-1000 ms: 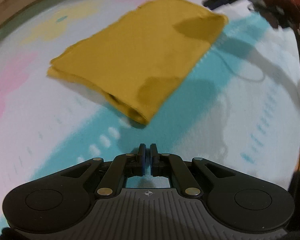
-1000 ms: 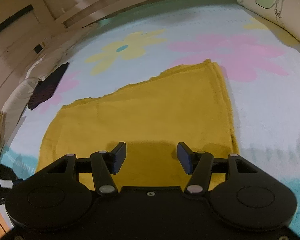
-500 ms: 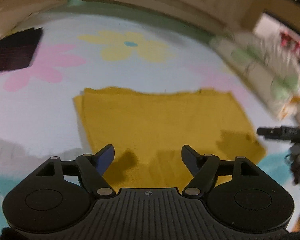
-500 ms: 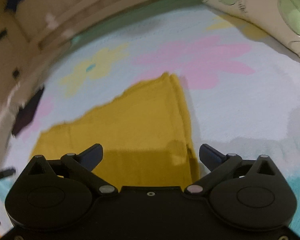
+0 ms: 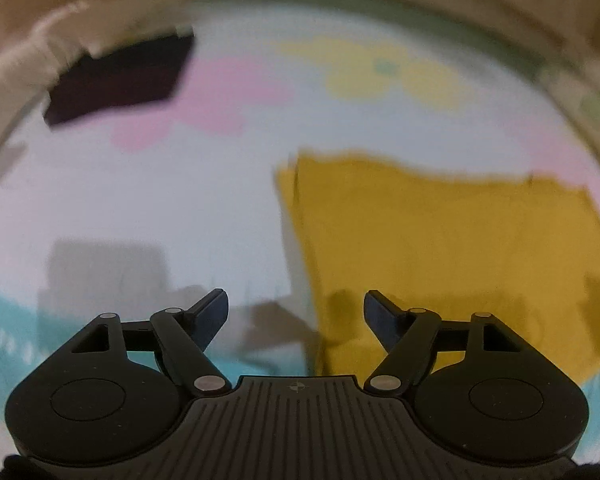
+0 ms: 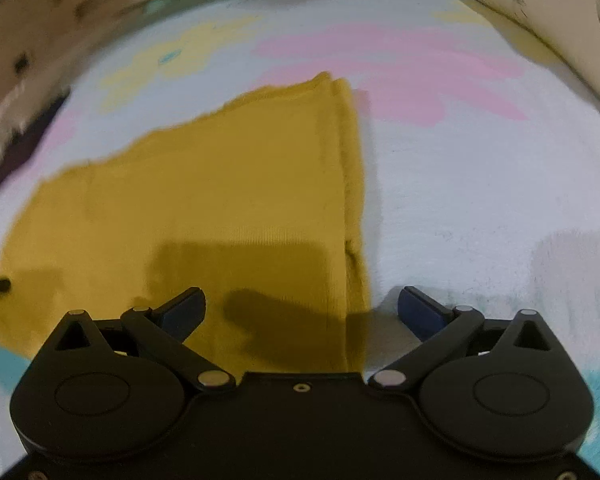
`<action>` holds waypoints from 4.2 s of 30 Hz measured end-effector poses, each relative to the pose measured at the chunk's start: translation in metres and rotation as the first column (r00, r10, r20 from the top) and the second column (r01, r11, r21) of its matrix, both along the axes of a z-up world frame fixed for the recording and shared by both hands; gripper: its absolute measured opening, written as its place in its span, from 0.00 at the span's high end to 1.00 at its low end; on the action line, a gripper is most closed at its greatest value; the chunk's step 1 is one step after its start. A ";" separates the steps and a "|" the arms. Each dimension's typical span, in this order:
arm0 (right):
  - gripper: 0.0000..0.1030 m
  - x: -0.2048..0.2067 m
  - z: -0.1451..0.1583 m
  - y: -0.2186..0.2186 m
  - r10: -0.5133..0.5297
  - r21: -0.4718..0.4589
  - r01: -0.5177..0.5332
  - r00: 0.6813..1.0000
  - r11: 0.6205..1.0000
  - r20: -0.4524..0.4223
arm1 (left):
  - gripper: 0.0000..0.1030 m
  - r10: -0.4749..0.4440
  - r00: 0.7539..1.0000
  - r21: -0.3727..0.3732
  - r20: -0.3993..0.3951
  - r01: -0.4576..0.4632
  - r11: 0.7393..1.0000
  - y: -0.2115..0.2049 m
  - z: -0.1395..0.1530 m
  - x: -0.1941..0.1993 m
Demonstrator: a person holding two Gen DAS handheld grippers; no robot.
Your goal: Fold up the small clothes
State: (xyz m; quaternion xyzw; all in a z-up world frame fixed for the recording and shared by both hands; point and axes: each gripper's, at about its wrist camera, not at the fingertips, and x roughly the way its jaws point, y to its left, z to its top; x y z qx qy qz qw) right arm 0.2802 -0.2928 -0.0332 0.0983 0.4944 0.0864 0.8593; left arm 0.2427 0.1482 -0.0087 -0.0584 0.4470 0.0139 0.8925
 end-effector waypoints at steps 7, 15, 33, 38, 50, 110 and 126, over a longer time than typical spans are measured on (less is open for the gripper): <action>0.00 0.014 0.010 -0.041 -0.100 0.354 0.092 0.995 0.931 0.003 | 0.28 -0.043 0.994 -0.092 0.102 0.052 0.994 -0.025 0.024 0.005; 0.00 0.043 -0.018 -0.055 -0.078 0.424 0.083 0.997 0.902 -0.028 | 0.28 -0.112 0.993 -0.141 0.025 0.115 0.983 -0.054 0.001 0.021; 0.00 0.072 -0.027 -0.058 0.037 0.595 -0.038 0.999 0.803 0.014 | 0.08 -0.144 0.989 0.004 -0.044 0.145 0.989 -0.147 -0.035 0.070; 0.04 0.075 -0.026 -0.054 0.059 0.581 -0.066 0.998 0.811 0.030 | 0.01 -0.123 0.991 0.003 -0.047 0.123 0.992 -0.152 -0.035 0.079; 0.57 0.076 -0.041 -0.060 0.058 0.588 -0.027 0.998 0.809 -0.034 | 0.12 -0.063 0.989 -0.063 -0.131 0.055 0.996 -0.165 -0.030 0.132; 0.73 0.052 0.035 0.090 0.073 0.373 -0.052 0.996 0.926 -0.043 | 0.17 0.070 0.994 -0.248 -0.081 -0.088 0.965 0.027 0.022 0.014; 0.73 0.050 0.031 0.185 0.188 0.477 -0.139 0.980 0.868 -0.058 | 0.17 0.126 0.990 -0.282 -0.071 -0.141 0.949 0.073 0.025 0.010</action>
